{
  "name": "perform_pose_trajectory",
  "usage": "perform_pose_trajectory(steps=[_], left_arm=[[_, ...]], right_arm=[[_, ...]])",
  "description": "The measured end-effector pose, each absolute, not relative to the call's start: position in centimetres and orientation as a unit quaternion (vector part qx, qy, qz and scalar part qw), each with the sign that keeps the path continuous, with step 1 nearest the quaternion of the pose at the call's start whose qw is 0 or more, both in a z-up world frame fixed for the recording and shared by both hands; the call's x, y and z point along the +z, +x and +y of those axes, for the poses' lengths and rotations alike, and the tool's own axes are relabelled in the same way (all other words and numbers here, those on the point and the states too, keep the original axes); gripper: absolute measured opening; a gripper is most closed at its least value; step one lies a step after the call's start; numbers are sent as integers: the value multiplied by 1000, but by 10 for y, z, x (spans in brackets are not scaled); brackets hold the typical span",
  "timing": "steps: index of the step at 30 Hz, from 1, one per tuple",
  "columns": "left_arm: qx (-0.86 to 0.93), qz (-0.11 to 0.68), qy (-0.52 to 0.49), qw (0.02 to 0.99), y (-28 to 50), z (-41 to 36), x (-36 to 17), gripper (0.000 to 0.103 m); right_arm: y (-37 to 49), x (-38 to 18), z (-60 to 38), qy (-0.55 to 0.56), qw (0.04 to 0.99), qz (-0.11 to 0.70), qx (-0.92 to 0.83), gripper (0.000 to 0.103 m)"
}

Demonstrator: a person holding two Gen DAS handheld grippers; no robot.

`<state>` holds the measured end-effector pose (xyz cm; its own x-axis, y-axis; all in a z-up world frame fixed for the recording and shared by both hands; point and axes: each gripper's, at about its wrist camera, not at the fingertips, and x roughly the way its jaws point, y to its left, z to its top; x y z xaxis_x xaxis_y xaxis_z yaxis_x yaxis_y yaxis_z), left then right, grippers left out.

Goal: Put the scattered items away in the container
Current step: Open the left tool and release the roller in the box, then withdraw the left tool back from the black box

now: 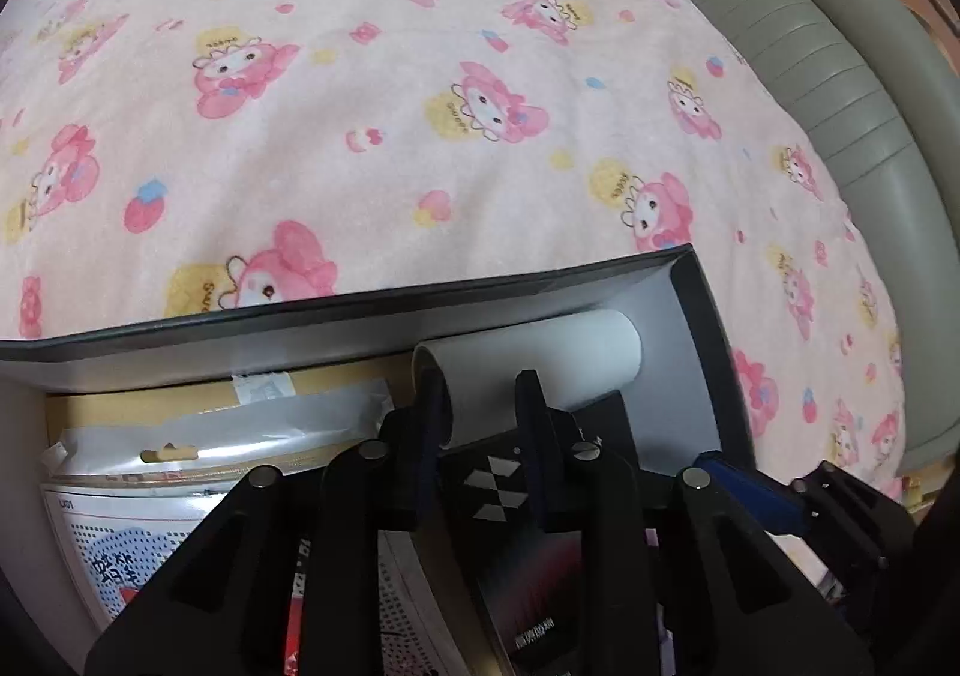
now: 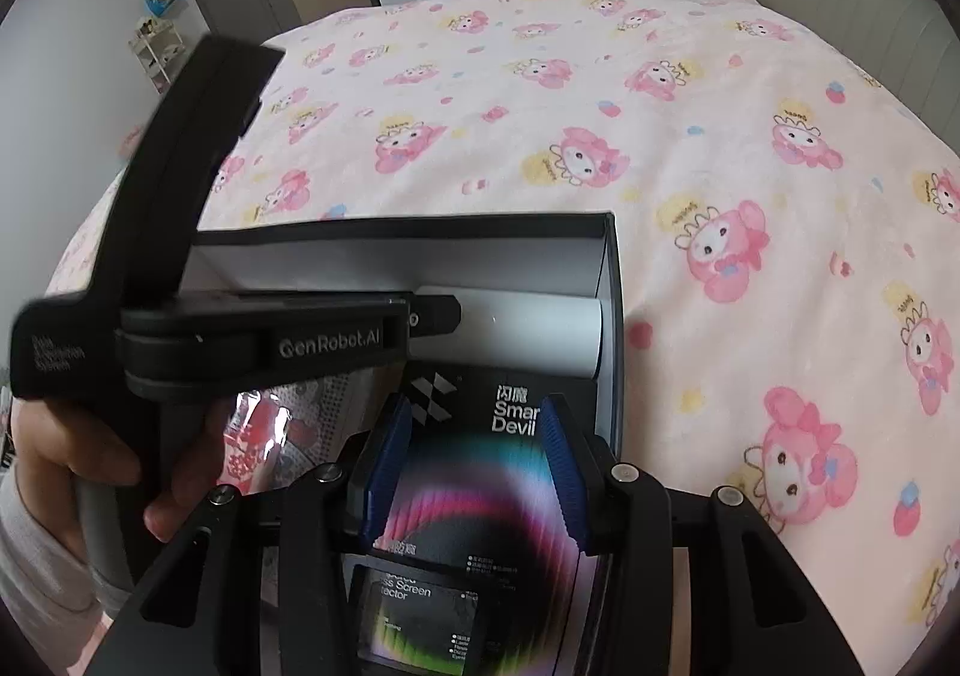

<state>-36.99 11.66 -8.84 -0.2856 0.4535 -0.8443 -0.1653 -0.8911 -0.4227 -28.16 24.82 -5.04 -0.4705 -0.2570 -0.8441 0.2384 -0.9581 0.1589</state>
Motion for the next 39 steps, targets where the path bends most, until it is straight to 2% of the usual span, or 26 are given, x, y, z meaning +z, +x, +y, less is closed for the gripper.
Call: perform_pose_trajectory(steps=[5,13,18,21,36,39], left_arm=[[818,-131,-535,166,-343,97,-68,32],[853,-113,-491,139,-281,79,-26,34],[869,-100,-465,135,-250,71,3,44],[882,-79,-447,127,-225,70,21,44],[932,-48,-352,74,-95,38,85,44],[937,-41,-341,57,-74,33,90,47]], right_arm=[[-273,-48,250,491,135,-9,-860,41],[-246,-23,236,463,119,-3,-878,43],[-221,6,233,439,113,-10,-891,47],[-202,20,231,427,110,-19,-897,51],[-96,79,199,359,117,-25,-926,52],[-74,85,191,349,113,-17,-930,52]])
